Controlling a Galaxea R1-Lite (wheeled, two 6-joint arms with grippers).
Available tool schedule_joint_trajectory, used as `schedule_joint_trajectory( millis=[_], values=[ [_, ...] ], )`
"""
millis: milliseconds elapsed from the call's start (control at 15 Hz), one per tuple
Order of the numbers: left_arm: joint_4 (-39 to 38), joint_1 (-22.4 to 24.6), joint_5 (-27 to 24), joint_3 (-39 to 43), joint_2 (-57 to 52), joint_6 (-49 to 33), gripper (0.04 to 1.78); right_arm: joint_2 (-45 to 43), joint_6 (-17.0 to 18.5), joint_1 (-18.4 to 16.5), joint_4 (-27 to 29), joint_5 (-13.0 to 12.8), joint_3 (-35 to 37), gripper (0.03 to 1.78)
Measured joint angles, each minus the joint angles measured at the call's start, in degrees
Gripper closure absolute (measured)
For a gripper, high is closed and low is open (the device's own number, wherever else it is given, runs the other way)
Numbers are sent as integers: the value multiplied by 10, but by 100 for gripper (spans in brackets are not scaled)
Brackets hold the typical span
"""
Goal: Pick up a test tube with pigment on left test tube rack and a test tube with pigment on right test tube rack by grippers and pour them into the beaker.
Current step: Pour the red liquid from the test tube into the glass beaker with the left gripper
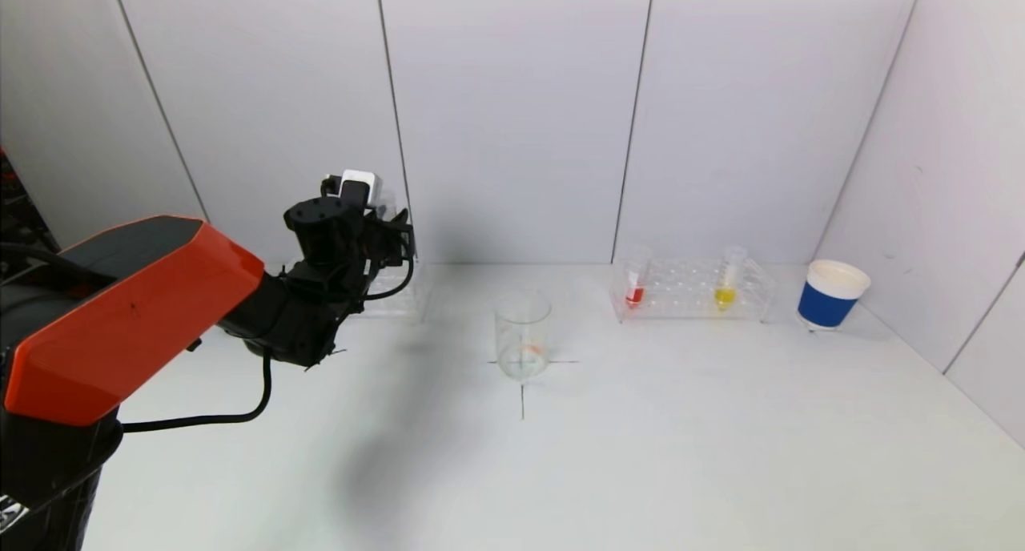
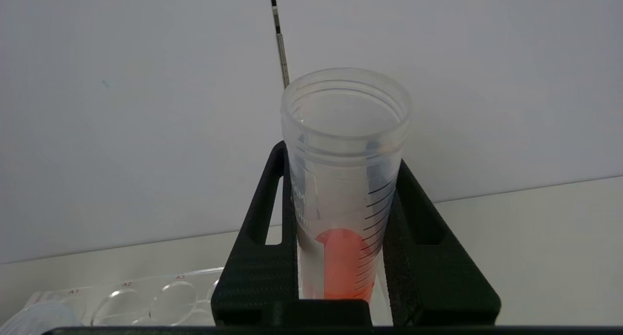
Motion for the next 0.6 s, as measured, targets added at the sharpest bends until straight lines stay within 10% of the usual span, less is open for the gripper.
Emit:
schedule_joint_trajectory(
  millis=[600],
  values=[
    [108, -6, -9, -4, -67, 0, 132, 0, 0, 0, 0, 0, 0, 4]
  ],
)
